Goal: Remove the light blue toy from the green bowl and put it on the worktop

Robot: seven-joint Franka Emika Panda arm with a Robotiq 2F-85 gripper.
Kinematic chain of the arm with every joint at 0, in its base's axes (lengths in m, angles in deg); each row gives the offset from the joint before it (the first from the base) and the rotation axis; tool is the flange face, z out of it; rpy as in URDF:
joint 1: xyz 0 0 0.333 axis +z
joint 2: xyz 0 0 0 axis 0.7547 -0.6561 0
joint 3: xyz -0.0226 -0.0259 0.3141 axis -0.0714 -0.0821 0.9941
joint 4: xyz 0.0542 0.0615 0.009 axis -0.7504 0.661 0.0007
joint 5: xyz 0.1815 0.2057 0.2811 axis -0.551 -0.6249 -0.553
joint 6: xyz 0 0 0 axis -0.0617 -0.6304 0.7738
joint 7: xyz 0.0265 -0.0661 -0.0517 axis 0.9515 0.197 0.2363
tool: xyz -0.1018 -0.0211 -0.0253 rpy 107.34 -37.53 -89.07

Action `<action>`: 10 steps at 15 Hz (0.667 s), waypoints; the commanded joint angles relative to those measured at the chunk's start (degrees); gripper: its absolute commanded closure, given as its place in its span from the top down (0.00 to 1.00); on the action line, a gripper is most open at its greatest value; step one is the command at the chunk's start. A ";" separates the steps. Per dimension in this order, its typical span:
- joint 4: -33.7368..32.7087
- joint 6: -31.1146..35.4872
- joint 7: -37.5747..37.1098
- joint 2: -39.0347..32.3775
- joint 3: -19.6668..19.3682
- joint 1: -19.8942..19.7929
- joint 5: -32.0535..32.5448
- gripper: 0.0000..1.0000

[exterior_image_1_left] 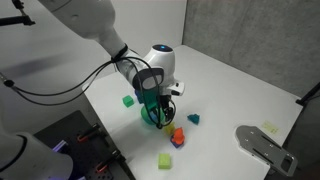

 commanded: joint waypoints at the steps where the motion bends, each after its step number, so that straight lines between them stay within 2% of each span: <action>1: -0.22 3.52 -2.51 -3.43 0.05 3.22 1.46 1.00; 4: -1.05 6.05 -3.93 -7.30 -0.21 5.94 1.63 1.00; 10: -2.55 8.47 -2.88 -13.16 1.07 8.68 -0.06 1.00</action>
